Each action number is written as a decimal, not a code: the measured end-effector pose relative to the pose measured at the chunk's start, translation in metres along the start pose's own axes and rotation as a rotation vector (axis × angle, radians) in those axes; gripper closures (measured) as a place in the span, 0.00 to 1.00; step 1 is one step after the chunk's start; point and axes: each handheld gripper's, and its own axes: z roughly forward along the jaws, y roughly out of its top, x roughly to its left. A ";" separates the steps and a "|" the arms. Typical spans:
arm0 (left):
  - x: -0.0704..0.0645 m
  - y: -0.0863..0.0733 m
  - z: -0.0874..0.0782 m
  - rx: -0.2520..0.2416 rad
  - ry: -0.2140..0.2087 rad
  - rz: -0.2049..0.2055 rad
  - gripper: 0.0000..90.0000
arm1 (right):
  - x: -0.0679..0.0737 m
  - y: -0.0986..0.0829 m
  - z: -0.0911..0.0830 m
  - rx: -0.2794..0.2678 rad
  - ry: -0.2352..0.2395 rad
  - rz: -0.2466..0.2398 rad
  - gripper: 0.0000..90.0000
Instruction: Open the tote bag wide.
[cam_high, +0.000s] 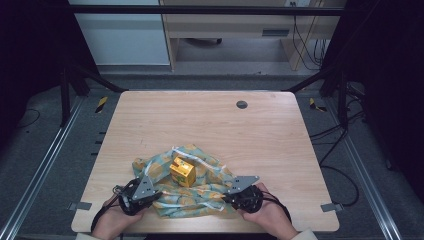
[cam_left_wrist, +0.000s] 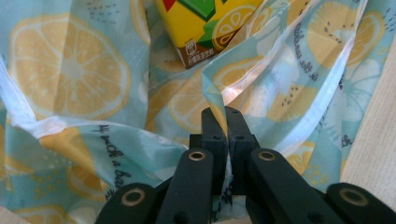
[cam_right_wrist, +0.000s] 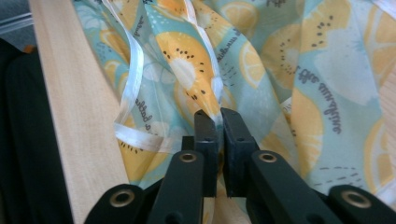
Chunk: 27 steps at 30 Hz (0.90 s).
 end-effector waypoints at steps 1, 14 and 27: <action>0.000 0.000 0.001 0.003 0.002 0.000 1.00 | -0.001 0.001 0.000 0.008 -0.012 -0.006 0.98; 0.001 0.000 0.004 0.017 -0.001 -0.006 1.00 | -0.003 0.001 0.002 0.013 -0.034 -0.009 0.96; 0.001 0.001 0.003 0.024 0.019 0.000 0.99 | 0.004 0.011 -0.034 -0.093 -0.066 -0.025 0.45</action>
